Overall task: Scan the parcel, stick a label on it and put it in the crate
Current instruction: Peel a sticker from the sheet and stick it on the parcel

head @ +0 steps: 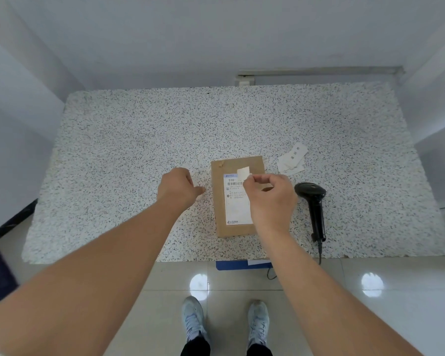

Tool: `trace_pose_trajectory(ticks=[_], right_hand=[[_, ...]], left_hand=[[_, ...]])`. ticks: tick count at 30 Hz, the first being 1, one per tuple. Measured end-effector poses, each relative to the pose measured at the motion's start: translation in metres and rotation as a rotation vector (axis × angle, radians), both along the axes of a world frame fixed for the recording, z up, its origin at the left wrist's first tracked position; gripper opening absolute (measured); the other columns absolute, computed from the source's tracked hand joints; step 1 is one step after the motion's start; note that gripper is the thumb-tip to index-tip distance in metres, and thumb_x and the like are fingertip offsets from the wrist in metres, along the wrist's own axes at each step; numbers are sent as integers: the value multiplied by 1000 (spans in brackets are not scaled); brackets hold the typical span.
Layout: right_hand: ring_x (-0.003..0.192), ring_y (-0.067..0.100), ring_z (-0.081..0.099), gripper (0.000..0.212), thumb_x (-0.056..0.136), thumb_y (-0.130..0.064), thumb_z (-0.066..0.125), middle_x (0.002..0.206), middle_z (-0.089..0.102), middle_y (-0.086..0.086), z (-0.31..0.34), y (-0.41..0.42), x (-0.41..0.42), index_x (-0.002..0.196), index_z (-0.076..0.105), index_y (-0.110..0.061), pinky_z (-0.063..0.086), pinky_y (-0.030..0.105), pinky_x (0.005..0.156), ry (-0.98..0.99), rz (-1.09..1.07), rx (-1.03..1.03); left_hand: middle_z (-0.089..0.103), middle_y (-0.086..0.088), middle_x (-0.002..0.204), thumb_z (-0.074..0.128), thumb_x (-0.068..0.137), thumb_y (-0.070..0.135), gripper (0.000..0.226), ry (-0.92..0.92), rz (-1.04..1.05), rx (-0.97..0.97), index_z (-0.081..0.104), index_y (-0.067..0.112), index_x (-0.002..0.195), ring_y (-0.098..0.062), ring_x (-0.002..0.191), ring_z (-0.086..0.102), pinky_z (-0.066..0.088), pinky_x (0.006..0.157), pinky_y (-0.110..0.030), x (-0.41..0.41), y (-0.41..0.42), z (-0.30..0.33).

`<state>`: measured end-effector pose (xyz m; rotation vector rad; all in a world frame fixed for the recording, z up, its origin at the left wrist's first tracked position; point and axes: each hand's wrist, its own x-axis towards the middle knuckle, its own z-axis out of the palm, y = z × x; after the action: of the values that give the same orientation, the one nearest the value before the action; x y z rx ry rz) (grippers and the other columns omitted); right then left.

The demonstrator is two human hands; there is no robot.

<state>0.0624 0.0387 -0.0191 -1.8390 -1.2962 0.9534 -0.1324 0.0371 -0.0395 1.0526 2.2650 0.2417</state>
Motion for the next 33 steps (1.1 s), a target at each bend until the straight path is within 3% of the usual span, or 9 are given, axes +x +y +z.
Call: trace_pose_trajectory(ticks=[7, 9, 12, 17, 22, 24, 26, 29, 33], right_hand=[[67, 9, 58, 11, 86, -32, 78, 94, 64, -8, 2, 11, 0, 83, 78, -22, 37, 17, 55, -137, 19, 141], [65, 15, 58, 12, 86, -33, 79, 92, 63, -8, 3, 12, 0, 82, 78, -22, 37, 23, 52, -190, 54, 173], [62, 15, 54, 13, 86, -33, 80, 88, 60, -6, 2, 14, 0, 79, 77, -22, 31, 20, 50, -275, 107, 222], [60, 17, 52, 11, 81, -27, 84, 83, 58, -4, 2, 18, 4, 76, 78, -21, 32, 21, 49, -366, 156, 267], [53, 18, 52, 14, 78, -21, 88, 80, 60, -3, 1, 17, 5, 71, 76, -18, 38, 23, 42, -423, 213, 378], [53, 19, 52, 13, 78, -21, 87, 80, 59, -4, 0, 17, 6, 71, 76, -18, 39, 24, 43, -413, 213, 375], [56, 18, 54, 11, 80, -22, 86, 80, 55, -7, -1, 18, 8, 74, 78, -18, 37, 23, 45, -413, 218, 350], [64, 14, 58, 10, 88, -30, 81, 88, 52, -13, -4, 19, 13, 86, 82, -20, 41, 26, 51, -353, 292, 290], [92, 12, 63, 25, 101, -40, 67, 122, 58, -6, -10, 21, 20, 106, 81, -21, 59, 34, 71, -154, 308, 259]], left_hand=[[65, 3, 74, 80, 84, 20, 1, -338, 87, 312, 79, 21, 83, -10, 61, 54, 50, 58, -24, 24, 16, 25], [74, -1, 81, 81, 84, 23, 6, -500, 54, 323, 81, 17, 84, -8, 62, 59, 56, 66, -30, 34, 20, 34], [78, -7, 79, 79, 86, 29, 17, -611, 35, 312, 82, 13, 82, -12, 63, 65, 57, 75, -36, 41, 27, 45], [77, -14, 76, 80, 85, 31, 23, -611, 8, 264, 82, 9, 78, -17, 61, 62, 52, 68, -33, 42, 30, 49], [63, 6, 53, 80, 87, 21, 27, -638, -4, 255, 79, -5, 82, 2, 43, 54, 43, 51, -11, 47, 30, 51], [55, -7, 57, 82, 83, 27, 26, -612, -9, 252, 80, 1, 78, -6, 40, 40, 35, 43, -11, 48, 30, 50], [57, -3, 54, 82, 83, 26, 18, -596, -7, 240, 82, 8, 78, -7, 40, 36, 33, 41, -13, 49, 32, 49], [59, 13, 45, 77, 85, 14, 10, -575, 2, 241, 80, 5, 81, 0, 39, 46, 36, 41, -11, 50, 35, 50], [67, 8, 57, 75, 86, 14, 11, -521, -15, 262, 77, 5, 81, 3, 44, 54, 41, 46, -14, 45, 38, 47]])
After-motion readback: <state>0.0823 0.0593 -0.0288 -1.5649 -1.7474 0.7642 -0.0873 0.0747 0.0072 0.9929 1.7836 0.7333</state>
